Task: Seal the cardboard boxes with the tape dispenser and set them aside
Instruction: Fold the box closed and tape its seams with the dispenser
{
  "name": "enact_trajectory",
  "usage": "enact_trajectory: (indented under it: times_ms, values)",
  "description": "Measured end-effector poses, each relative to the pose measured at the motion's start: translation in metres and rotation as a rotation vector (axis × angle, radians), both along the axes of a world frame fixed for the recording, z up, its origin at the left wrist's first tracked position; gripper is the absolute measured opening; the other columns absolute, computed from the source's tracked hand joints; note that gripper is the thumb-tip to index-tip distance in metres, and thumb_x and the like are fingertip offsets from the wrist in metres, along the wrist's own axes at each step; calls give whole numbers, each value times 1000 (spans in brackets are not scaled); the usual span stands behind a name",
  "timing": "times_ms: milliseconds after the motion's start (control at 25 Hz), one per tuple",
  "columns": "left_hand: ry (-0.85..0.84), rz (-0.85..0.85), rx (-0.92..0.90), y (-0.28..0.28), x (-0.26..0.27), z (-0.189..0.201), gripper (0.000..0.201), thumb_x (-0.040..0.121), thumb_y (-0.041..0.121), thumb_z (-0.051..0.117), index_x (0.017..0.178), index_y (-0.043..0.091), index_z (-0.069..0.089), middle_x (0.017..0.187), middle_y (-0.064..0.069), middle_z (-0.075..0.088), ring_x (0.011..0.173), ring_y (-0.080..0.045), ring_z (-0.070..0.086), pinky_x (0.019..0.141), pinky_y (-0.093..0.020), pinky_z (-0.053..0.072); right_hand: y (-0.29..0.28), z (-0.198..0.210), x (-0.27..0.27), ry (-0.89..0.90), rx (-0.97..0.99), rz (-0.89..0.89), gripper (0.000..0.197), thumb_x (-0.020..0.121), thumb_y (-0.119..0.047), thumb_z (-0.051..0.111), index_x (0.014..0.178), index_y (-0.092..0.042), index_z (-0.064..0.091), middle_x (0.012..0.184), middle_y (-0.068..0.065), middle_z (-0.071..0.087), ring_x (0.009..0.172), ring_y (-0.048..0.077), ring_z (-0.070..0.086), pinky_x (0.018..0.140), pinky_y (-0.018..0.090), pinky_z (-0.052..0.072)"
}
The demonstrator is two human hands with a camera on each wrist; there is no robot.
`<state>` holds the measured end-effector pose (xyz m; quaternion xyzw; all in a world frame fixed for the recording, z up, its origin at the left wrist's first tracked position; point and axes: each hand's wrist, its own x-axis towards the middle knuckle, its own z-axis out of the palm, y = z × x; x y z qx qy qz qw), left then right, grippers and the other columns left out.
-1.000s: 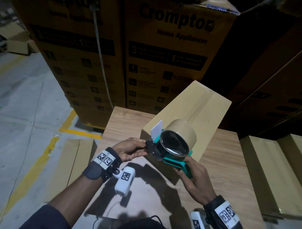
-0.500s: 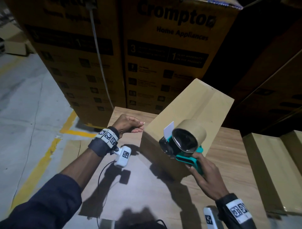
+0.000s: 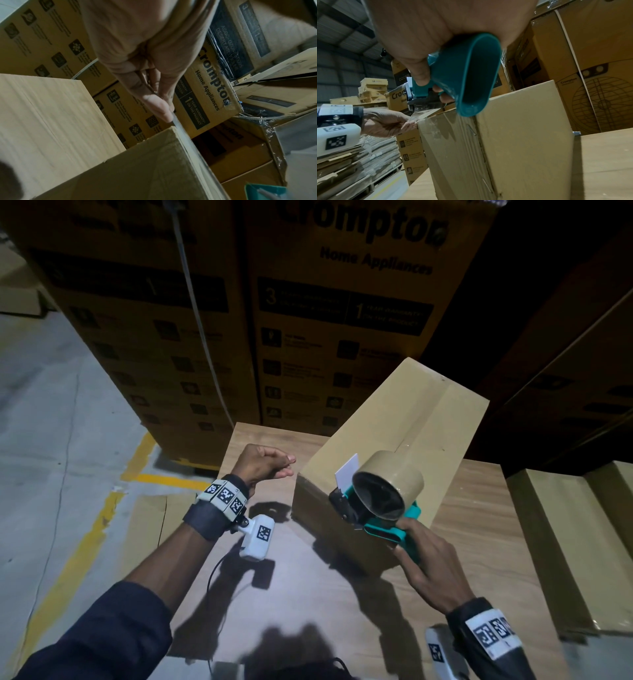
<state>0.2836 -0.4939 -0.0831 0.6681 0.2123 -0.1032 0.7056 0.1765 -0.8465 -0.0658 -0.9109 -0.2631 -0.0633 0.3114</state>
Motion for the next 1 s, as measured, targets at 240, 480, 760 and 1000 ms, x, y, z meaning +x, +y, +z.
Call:
enact_trajectory:
  times_ms: [240, 480, 760, 1000]
  values:
    - [-14, -21, 42, 0, 0, -14, 17, 85, 6, 78, 99, -4, 76, 85, -20, 76, 72, -19, 72, 60, -18, 58, -2, -3, 0, 9, -54, 7, 35, 93, -32, 51, 128, -32, 51, 110, -8, 68, 83, 8, 62, 65, 25, 51]
    - [49, -7, 0, -11, -8, -38, 16, 88, 14, 78, 89, -2, 75, 67, -11, 68, 49, -11, 51, 45, -16, 46, 1, -1, 3, 22, -86, 11, 36, 93, -30, 50, 129, -32, 50, 106, -9, 67, 79, -1, 53, 63, 11, 34]
    - [207, 126, 176, -20, -49, -84, 49, 71, 4, 90, 116, 6, 72, 94, -10, 74, 73, -18, 69, 70, -34, 62, -2, -7, 5, 23, -79, 10, 34, 93, -32, 51, 128, -32, 50, 109, -8, 69, 83, 10, 61, 66, 18, 40]
    - [-360, -131, 290, -37, -53, -47, 94, 76, 1, 87, 154, 28, 44, 146, 11, 54, 134, -4, 50, 112, -26, 44, -5, -11, 5, 37, -68, 9, 37, 93, -32, 51, 130, -31, 49, 112, -7, 68, 85, 17, 64, 66, 32, 52]
